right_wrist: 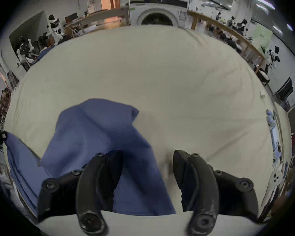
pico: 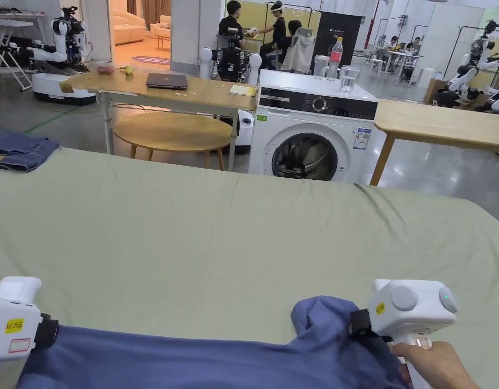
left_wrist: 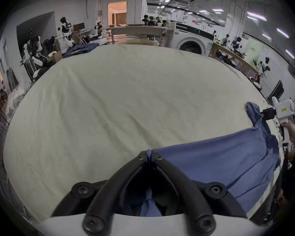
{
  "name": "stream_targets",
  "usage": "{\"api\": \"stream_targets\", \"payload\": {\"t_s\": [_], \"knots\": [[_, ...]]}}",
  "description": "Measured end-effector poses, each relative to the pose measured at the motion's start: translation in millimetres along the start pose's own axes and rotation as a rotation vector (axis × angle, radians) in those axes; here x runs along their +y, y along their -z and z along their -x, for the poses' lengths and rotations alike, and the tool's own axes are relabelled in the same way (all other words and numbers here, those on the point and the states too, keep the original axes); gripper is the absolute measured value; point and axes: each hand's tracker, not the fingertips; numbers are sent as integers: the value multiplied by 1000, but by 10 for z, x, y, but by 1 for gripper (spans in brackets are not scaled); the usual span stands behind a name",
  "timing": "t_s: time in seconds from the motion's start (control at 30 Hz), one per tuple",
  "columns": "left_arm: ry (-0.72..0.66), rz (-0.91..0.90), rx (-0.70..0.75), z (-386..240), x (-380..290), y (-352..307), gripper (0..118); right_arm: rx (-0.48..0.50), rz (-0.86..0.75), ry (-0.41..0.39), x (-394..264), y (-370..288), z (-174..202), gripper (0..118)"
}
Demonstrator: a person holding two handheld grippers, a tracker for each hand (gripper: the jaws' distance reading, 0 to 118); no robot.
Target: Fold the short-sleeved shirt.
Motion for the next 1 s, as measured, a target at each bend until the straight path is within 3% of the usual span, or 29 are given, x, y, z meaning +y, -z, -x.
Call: {"api": "stream_targets", "payload": {"t_s": [0.1,0.13,0.17,0.2,0.67,1.0], "knots": [[-7,-7,-1,31,0,-8,0,7,1,12,-2,-3,3,57],[-10,-10,-4,41,-3,-21,0,15,-16,11,-16,-34,-3,47],[-13,-12,-5,45,0,-29,0,23,-20,4,-16,-66,-15,20],[-15,-14,-7,51,-1,-44,0,52,-25,-2,-15,-104,-17,0],[-42,-89,-78,184,-200,-593,0,48,-300,-11,-811,-1573,-28,0],[-15,-128,-134,289,-601,-1078,0,39,-336,-6,-1776,-2296,-20,0]]}}
